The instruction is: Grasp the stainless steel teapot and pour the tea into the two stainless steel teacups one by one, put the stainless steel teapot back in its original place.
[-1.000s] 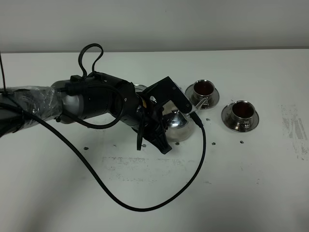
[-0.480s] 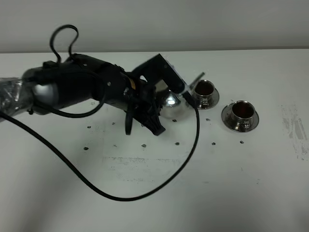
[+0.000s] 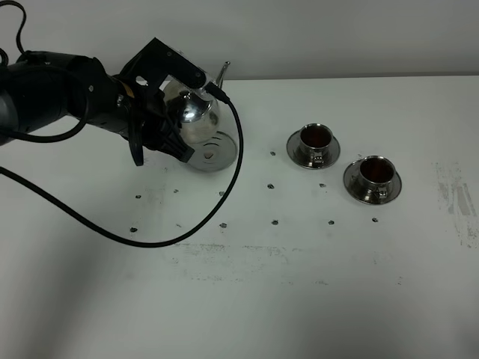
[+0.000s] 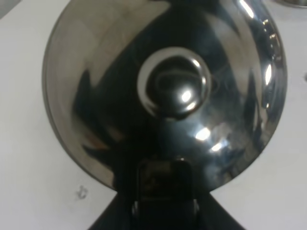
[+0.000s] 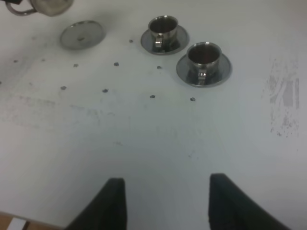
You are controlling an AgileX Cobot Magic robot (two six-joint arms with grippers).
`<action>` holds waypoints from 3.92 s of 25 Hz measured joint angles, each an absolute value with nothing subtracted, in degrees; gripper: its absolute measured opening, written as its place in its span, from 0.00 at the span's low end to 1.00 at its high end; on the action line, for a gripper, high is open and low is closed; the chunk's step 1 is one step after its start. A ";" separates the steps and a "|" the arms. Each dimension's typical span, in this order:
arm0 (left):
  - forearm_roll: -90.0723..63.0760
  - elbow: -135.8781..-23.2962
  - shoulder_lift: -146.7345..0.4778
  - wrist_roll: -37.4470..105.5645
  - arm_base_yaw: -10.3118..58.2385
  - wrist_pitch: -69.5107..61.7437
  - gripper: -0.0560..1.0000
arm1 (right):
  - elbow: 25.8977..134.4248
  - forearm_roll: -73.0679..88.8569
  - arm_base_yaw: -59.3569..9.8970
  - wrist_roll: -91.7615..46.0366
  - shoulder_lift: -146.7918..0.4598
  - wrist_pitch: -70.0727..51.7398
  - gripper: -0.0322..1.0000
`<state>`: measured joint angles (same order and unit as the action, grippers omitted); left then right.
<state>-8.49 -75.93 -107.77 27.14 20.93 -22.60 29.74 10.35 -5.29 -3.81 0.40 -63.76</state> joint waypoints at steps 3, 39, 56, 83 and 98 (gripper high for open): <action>-8.49 -79.40 -110.60 25.75 20.48 -26.14 0.28 | 29.74 10.35 -5.29 -3.81 0.40 -63.76 0.41; -8.59 -94.26 -125.58 22.03 21.87 -34.71 0.28 | 29.74 10.35 -5.29 -3.81 0.40 -63.72 0.41; -7.38 -94.26 -125.58 22.03 21.87 -34.71 0.28 | 29.74 10.35 -5.29 -3.81 0.40 -63.72 0.41; -6.90 -94.33 -126.01 21.67 21.87 -33.61 0.44 | 29.74 10.35 -5.29 -3.81 0.40 -63.72 0.41; -7.31 -94.33 -114.57 21.67 21.87 -39.63 0.63 | 29.74 10.35 -5.29 -3.81 0.40 -63.72 0.41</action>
